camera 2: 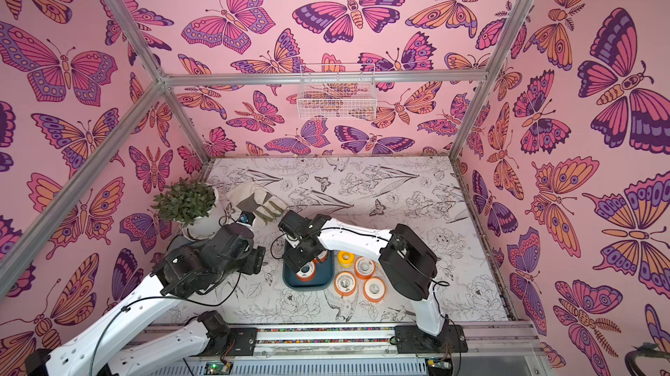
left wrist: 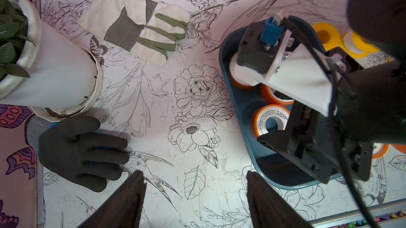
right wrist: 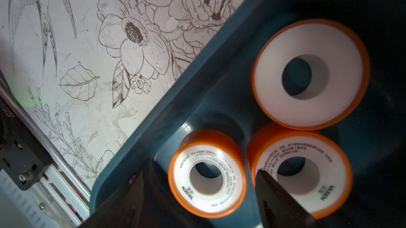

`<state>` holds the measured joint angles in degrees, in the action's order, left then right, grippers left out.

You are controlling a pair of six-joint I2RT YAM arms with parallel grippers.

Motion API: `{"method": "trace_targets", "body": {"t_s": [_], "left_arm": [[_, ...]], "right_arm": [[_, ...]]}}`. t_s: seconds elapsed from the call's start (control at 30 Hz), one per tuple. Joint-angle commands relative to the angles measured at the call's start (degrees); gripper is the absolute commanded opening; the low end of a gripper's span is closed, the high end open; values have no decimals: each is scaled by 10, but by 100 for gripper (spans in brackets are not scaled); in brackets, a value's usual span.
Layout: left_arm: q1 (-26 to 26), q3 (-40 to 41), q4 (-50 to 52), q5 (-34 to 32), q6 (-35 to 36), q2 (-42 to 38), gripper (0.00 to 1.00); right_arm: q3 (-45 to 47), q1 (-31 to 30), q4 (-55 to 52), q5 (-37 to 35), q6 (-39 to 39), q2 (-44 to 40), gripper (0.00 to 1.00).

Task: Put the sealing tape into the storage box
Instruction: Place the sealing tape in the storage box, then pick up the sealing tape at the center of the board.

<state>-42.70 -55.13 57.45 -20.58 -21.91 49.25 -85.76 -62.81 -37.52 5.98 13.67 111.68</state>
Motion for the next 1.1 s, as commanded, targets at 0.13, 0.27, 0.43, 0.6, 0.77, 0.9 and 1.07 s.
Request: {"method": "trace_targets", "body": {"t_s": [0.13, 0.27, 0.43, 0.6, 0.77, 0.9, 1.07], "left_arm": [[5, 6, 3, 5, 5, 2, 77], [5, 6, 1, 14, 7, 3, 77], [5, 6, -4, 30, 12, 5, 74], [5, 8, -15, 66, 17, 6, 71], [5, 9, -28, 96, 16, 8, 68], [5, 8, -30, 104, 16, 15, 68], [5, 9, -31, 106, 17, 19, 68]], "right_arm": [[67, 22, 48, -61, 5, -107, 80], [139, 60, 92, -89, 19, -179, 79], [250, 120, 152, -142, 37, -297, 78], [377, 168, 228, -243, 53, -413, 78], [495, 196, 302, -344, 57, -512, 80], [574, 208, 346, -452, 54, -583, 83], [657, 224, 408, -533, 49, -674, 86]]}}
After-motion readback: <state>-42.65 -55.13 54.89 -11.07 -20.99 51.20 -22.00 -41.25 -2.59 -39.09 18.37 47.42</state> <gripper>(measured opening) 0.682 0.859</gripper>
